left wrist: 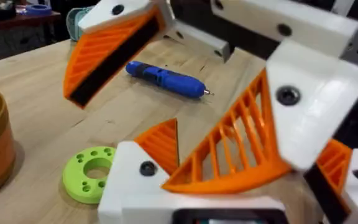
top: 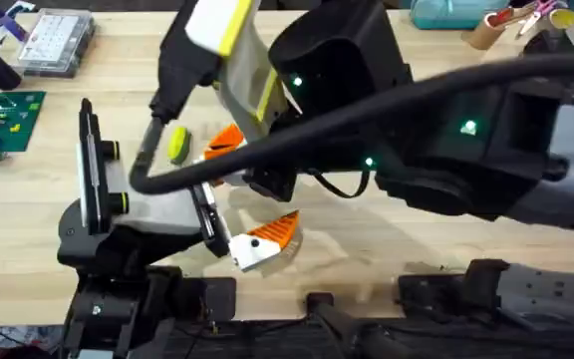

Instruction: Pick up the gripper from the table and insert it into the empty holder that is missing its gripper. Then pick up a screw, insert it into the mounting hole, and use the screwdriver to tighten it. Finally, clean up the table by picking up the vegetable and placing it into the bucket.

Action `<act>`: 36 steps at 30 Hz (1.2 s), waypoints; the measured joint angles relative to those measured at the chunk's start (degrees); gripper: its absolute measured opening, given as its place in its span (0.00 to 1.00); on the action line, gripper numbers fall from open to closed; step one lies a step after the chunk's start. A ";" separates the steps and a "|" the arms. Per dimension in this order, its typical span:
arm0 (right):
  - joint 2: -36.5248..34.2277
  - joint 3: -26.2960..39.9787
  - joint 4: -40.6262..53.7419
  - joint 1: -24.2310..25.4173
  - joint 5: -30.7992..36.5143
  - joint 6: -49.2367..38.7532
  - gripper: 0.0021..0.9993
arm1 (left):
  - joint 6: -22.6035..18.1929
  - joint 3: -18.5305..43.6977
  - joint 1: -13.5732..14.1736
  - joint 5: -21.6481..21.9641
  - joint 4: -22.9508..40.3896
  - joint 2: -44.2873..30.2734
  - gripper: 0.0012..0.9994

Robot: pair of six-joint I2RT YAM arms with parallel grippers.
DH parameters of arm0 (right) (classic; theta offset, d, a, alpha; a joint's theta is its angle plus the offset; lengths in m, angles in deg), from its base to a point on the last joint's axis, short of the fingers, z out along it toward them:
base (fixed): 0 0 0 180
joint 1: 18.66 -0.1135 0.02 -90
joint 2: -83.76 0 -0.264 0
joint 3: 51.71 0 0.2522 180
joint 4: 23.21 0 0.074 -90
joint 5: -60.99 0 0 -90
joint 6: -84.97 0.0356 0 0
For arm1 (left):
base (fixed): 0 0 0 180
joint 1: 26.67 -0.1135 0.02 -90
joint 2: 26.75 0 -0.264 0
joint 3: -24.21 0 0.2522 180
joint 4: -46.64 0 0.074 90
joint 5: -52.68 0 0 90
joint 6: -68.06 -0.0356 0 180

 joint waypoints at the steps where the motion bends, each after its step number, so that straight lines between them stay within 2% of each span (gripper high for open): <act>1: -0.01 0.00 0.02 0.00 0.00 0.00 0.01 | 0.00 0.00 0.00 0.02 0.00 0.00 0.99; 24: -3.01 0.00 -0.66 0.04 0.02 0.02 0.02 | 0.04 0.00 -0.02 0.04 0.00 0.00 0.99; 25: -3.01 0.00 -0.66 0.04 0.00 0.09 0.09 | 0.02 0.00 -0.02 0.04 0.00 0.00 0.99; 27: -3.01 0.00 -0.66 0.04 0.06 -0.04 0.29 | 0.03 0.00 -0.02 0.04 0.00 0.00 0.99; 31: -2.99 0.00 -1.00 1.00 1.90 -0.15 0.87 | 0.09 0.00 -0.13 0.17 0.00 0.00 0.99; 32: -2.98 0.00 -1.10 1.48 2.36 -0.19 0.97 | 0.15 0.00 -0.13 0.19 -0.02 0.00 0.99; 36: -2.90 0.00 -1.10 1.55 2.67 -0.15 0.99 | 0.24 0.00 -0.13 0.21 -0.02 0.00 0.99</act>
